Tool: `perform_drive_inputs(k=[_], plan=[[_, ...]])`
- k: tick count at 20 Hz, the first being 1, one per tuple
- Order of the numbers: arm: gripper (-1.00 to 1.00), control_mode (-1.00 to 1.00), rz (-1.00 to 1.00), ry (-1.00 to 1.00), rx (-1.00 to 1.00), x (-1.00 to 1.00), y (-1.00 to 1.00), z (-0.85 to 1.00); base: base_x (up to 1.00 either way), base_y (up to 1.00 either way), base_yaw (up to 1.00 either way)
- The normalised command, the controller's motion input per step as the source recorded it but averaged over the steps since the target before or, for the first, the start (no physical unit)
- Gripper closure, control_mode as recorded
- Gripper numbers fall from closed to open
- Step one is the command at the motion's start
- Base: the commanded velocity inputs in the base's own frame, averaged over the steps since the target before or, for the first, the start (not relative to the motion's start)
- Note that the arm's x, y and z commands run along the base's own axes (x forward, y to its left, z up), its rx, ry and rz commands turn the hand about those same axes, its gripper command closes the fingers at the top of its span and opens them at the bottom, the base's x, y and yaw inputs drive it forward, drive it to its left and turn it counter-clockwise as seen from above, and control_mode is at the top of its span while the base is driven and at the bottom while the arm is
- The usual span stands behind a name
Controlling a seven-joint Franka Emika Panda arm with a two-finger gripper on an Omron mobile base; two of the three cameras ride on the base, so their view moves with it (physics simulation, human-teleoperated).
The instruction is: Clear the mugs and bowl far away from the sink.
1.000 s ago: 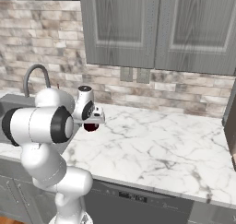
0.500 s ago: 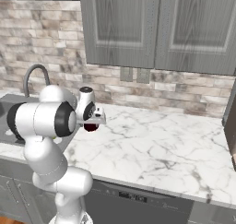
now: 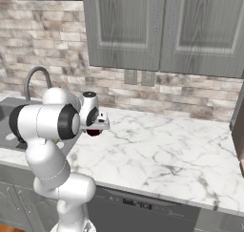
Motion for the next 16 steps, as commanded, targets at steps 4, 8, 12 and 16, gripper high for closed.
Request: perform_drive_inputs(k=[4, 8, 12, 16], plan=[[-1.0, -1.0, 0.0, 0.0, 0.0, 0.0, 0.0, 0.0, 0.0, 0.0, 0.0], [-1.0, -1.0, 0.0, 0.0, 0.0, 0.0, 0.0, 0.0, 0.0, 0.0, 0.0], [-1.0, -1.0, 0.0, 0.0, 0.0, 0.0, 0.04, 0.0, 0.0, 0.0, 0.0], [-1.0, -1.0, 0.0, 0.0, 0.0, -0.04, 0.07, 0.0, 0.0, 0.0, 0.0]])
